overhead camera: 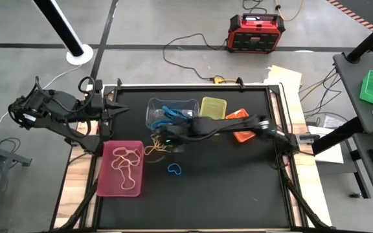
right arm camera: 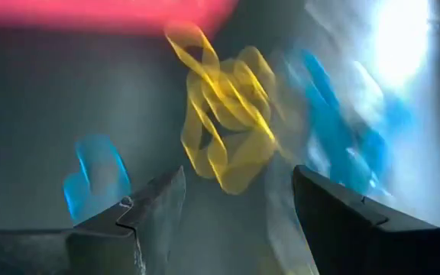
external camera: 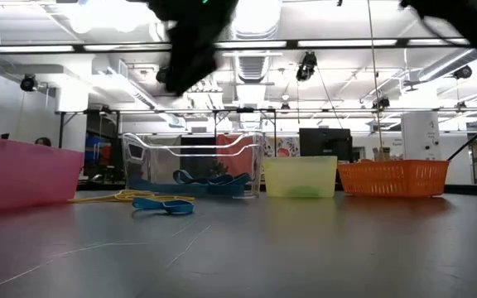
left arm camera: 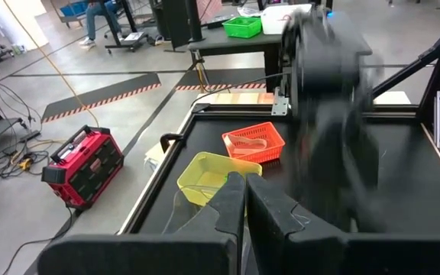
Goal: Sort rubber bands into baskets
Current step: Put the orange rubber band from the orange bin to the pink bin
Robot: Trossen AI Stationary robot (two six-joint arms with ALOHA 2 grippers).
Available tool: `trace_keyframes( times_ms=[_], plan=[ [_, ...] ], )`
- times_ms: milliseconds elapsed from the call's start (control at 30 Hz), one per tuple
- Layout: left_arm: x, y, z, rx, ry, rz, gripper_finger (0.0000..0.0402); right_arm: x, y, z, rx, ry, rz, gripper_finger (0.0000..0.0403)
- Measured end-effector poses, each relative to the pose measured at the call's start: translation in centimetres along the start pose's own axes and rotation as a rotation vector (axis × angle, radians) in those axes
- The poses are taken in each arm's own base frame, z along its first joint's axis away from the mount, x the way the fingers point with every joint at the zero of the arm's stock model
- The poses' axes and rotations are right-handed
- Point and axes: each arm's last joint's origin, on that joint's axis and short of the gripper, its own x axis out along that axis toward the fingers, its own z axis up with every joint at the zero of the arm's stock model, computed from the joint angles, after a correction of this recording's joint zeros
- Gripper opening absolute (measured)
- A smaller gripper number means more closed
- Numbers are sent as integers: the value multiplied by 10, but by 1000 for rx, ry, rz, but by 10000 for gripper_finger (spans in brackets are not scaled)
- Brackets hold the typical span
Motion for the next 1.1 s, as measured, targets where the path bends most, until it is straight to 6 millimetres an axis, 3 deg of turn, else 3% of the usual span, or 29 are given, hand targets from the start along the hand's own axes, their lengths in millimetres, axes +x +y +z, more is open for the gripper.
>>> trace_keyframes(
  times_ms=[133,233,367,533,733,900,1100],
  plan=[
    [1,-1,0,14,2,-5,0,-63,-11,-34,63,200,-93,231],
    [2,-1,0,18,6,-5,0,-102,-25,-66,205,255,-157,224],
    [5,-3,0,29,20,-4,0,-131,-47,-127,453,307,-236,214],
    [13,-8,-3,57,47,-3,0,-127,-59,-198,691,219,-267,207],
    [23,-14,-5,66,61,-3,0,-95,-85,-253,880,118,-321,205],
    [23,-15,-2,51,36,-5,0,-76,-103,-279,976,189,-372,205],
    [22,-14,-2,52,32,-5,0,-63,-111,-283,975,197,-402,205]
  ],
)
